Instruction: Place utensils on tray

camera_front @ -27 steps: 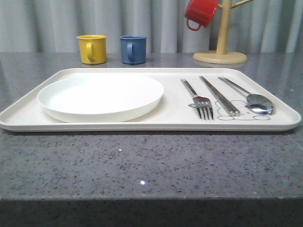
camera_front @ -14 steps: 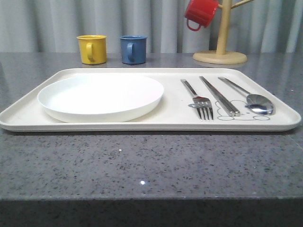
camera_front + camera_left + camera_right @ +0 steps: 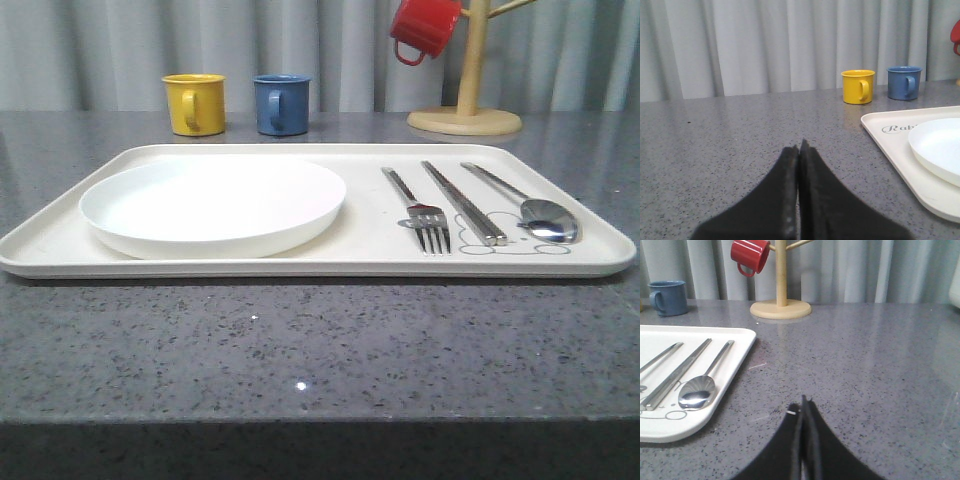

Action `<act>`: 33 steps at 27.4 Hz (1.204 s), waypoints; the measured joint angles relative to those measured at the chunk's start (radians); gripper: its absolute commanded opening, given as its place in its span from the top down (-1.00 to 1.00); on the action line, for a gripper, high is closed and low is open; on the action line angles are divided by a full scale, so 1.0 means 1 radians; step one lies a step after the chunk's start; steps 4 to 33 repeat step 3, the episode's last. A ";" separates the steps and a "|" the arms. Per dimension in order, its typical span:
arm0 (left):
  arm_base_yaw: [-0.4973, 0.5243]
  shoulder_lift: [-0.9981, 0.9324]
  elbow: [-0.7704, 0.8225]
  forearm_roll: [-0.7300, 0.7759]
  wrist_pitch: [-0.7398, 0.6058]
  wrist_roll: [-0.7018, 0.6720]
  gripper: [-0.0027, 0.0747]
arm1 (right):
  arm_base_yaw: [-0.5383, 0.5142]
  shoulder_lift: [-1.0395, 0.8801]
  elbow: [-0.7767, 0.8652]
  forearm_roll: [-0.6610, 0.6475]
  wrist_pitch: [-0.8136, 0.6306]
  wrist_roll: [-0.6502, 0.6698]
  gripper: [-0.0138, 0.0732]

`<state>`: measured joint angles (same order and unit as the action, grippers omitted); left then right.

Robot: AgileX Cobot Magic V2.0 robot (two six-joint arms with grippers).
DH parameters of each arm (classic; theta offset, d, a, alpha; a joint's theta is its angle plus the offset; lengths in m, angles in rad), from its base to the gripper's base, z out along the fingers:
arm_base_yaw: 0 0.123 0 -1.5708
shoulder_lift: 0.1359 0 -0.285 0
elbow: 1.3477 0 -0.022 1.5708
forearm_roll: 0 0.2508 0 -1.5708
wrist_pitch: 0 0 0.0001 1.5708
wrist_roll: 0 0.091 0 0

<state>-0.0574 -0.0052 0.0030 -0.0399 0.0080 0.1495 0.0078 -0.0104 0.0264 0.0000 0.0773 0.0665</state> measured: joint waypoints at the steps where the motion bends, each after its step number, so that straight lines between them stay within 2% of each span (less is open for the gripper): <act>1: 0.000 0.000 0.000 0.000 0.000 0.000 0.98 | 0.000 0.000 0.000 0.000 0.000 0.000 0.84; 33: 0.000 0.000 0.000 0.000 0.000 0.000 0.98 | 0.000 0.000 0.000 0.000 0.000 0.000 0.84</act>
